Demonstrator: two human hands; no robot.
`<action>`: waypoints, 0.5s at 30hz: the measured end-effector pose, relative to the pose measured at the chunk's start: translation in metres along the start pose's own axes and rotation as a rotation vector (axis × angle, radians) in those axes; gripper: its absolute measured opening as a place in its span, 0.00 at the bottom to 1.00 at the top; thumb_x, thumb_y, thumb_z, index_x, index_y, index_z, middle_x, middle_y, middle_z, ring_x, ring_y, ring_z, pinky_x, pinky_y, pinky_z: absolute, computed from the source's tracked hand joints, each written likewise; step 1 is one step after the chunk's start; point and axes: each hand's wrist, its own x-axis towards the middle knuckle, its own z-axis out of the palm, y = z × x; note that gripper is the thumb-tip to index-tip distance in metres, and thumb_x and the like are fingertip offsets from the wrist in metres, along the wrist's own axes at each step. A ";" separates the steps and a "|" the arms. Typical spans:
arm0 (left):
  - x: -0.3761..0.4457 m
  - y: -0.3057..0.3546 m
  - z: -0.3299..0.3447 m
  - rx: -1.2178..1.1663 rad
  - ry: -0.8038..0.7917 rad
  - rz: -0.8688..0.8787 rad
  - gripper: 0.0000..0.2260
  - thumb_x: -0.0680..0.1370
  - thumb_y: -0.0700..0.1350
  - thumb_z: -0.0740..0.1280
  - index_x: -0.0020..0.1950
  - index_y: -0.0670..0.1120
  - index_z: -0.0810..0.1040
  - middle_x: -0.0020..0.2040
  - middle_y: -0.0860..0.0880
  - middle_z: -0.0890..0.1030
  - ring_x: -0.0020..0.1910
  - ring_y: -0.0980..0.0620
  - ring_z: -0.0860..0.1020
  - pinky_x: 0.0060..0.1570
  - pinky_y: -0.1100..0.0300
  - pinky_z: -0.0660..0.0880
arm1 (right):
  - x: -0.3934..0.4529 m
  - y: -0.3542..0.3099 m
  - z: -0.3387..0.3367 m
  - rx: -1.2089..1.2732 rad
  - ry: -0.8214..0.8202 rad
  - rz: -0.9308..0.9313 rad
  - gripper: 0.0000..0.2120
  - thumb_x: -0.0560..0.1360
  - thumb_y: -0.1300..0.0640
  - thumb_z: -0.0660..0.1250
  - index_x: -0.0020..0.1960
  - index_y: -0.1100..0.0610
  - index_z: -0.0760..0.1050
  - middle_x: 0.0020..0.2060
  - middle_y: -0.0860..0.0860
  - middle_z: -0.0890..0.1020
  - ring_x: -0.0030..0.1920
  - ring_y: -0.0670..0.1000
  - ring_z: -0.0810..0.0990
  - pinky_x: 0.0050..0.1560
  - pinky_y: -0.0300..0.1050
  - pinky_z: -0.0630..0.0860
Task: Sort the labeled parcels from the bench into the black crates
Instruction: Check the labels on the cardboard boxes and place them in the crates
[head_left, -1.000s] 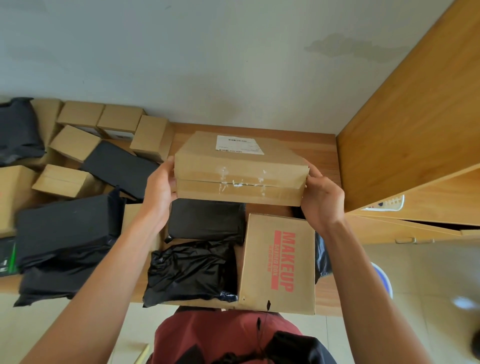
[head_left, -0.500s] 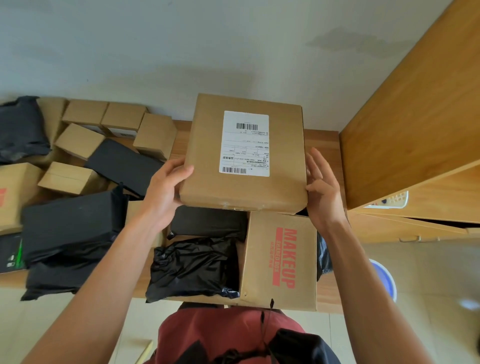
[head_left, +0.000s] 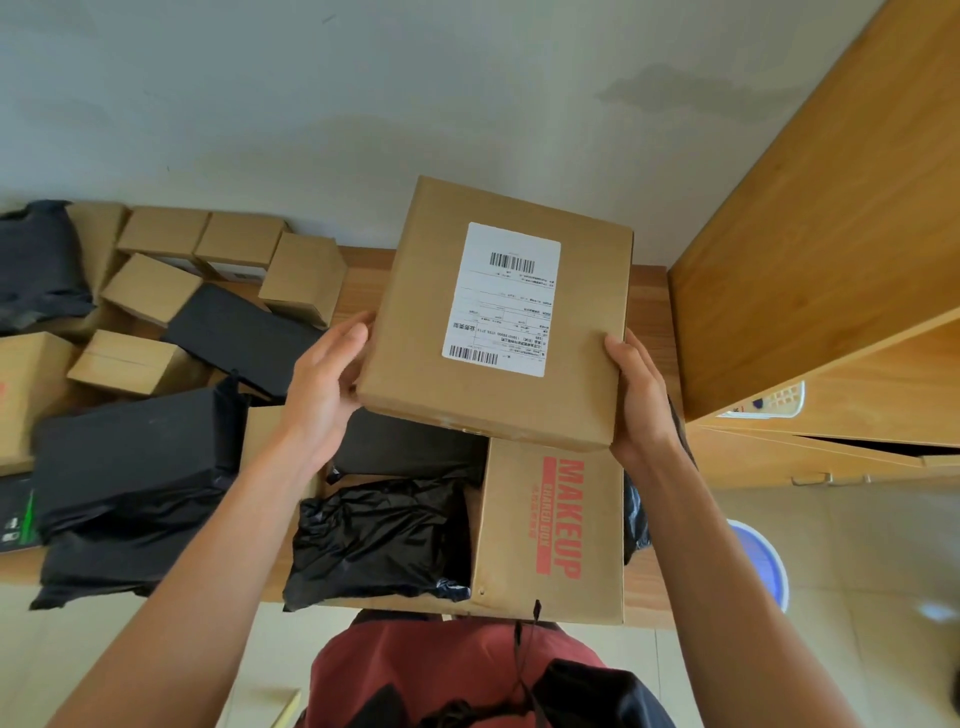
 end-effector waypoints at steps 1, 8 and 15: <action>0.001 0.000 0.000 -0.021 0.038 0.005 0.24 0.80 0.57 0.68 0.74 0.49 0.76 0.68 0.47 0.81 0.68 0.46 0.79 0.65 0.42 0.75 | 0.000 0.001 0.003 0.034 0.032 0.005 0.37 0.74 0.43 0.76 0.79 0.49 0.67 0.69 0.55 0.80 0.68 0.59 0.80 0.65 0.66 0.79; -0.018 -0.017 0.028 -0.017 0.195 -0.001 0.25 0.81 0.57 0.68 0.77 0.58 0.69 0.76 0.54 0.70 0.74 0.51 0.72 0.66 0.39 0.76 | -0.004 0.015 0.039 0.162 0.070 -0.002 0.46 0.76 0.51 0.74 0.84 0.46 0.49 0.68 0.54 0.77 0.62 0.54 0.81 0.53 0.52 0.83; -0.033 -0.022 0.070 0.077 0.054 0.033 0.35 0.78 0.52 0.75 0.81 0.63 0.61 0.68 0.62 0.79 0.62 0.60 0.81 0.61 0.43 0.79 | -0.016 0.037 0.084 0.207 0.061 0.012 0.59 0.70 0.53 0.78 0.83 0.37 0.37 0.71 0.55 0.77 0.69 0.54 0.80 0.73 0.61 0.72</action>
